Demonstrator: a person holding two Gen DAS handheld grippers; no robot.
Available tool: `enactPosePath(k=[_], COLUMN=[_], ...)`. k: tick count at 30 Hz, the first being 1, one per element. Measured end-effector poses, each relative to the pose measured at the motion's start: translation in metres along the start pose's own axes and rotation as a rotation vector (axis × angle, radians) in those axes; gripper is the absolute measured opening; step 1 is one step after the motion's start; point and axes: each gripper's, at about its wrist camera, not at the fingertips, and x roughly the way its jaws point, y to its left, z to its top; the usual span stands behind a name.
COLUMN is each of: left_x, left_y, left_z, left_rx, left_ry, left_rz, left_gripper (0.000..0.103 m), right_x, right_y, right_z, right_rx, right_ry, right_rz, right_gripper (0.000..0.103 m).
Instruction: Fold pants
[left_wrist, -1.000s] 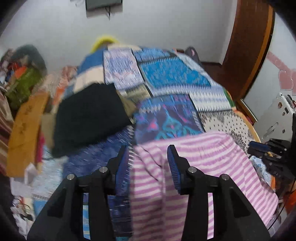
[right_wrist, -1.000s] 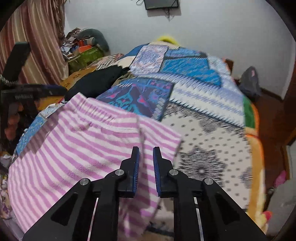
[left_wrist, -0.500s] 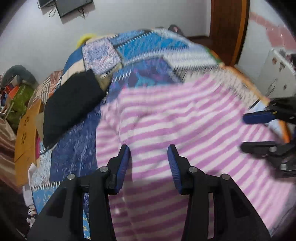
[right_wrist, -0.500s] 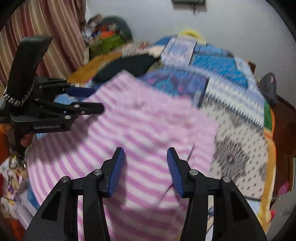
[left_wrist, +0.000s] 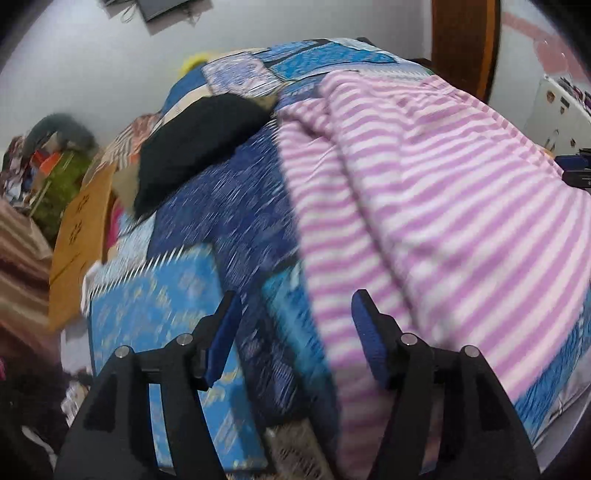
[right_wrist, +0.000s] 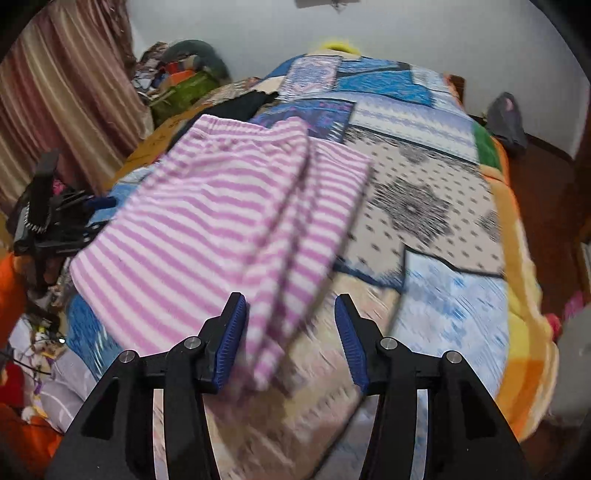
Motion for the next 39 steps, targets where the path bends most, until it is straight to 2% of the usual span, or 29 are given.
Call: enactPosePath(k=[2,5,7,8,9,11,13,18,23,25,27,28,30,39], left_x=[-0.006,-0.014,-0.020,-0.022,-0.023,-0.021,-0.016,0.008,0.035,0.044,0.050,0.052,0.057,0.078], left_y=[0.012,0.023,0.028,0.029,0.029,0.026,0.019,0.002,-0.005,-0.006,-0.003,-0.002,-0.002,-0.027], left_z=[-0.003,0.005,0.015,0.020,0.025,0.039,0.050,0.074,0.079,0.079,0.080,0.082,0.085,0.108], left_rx=[-0.050,-0.097,-0.142,-0.167,-0.183,-0.207,-0.205,-0.190,-0.222,-0.226,-0.237,-0.239,-0.237,-0.188], left_ry=[0.004,-0.023,-0.049,-0.060,-0.068,-0.078,-0.073,-0.008,0.078,0.098,0.104,0.109,0.116,0.159], left_rz=[-0.008,0.042,0.022,0.002,-0.013,-0.051,-0.084,-0.132,-0.196,-0.212,-0.214,-0.220,-0.238,-0.347], left_gripper=[0.062,0.062,0.065,0.070,0.079,0.087,0.087,0.090,0.090,0.092,0.100,0.100,0.100,0.101], right_x=[-0.007,-0.015,-0.024,-0.028,-0.031,-0.037,-0.037,-0.019,0.013,0.026,0.038,0.044,0.049,0.064], right_y=[-0.003,-0.008,-0.012,-0.013,-0.014,-0.013,-0.010,0.003,0.004,0.003,0.004,0.003,-0.001,-0.004], right_z=[-0.003,-0.002,0.003,0.005,0.010,0.021,0.031,0.043,0.047,0.046,0.043,0.042,0.041,0.055], right_rx=[0.010,0.005,0.027,0.041,0.054,0.076,0.079,0.058,0.108,0.121,0.112,0.108,0.128,0.155], right_ry=[0.002,0.014,-0.014,-0.030,-0.047,-0.084,-0.106,-0.098,-0.028,0.016,0.058,0.077,0.076,0.111], right_rz=[-0.030,-0.116,-0.128,-0.127,-0.119,-0.100,-0.092,-0.069,-0.017,-0.003,-0.009,-0.005,0.016,0.143], right_gripper=[0.046,0.046,0.046,0.047,0.049,0.059,0.071,0.081,0.081,0.082,0.082,0.085,0.091,0.092])
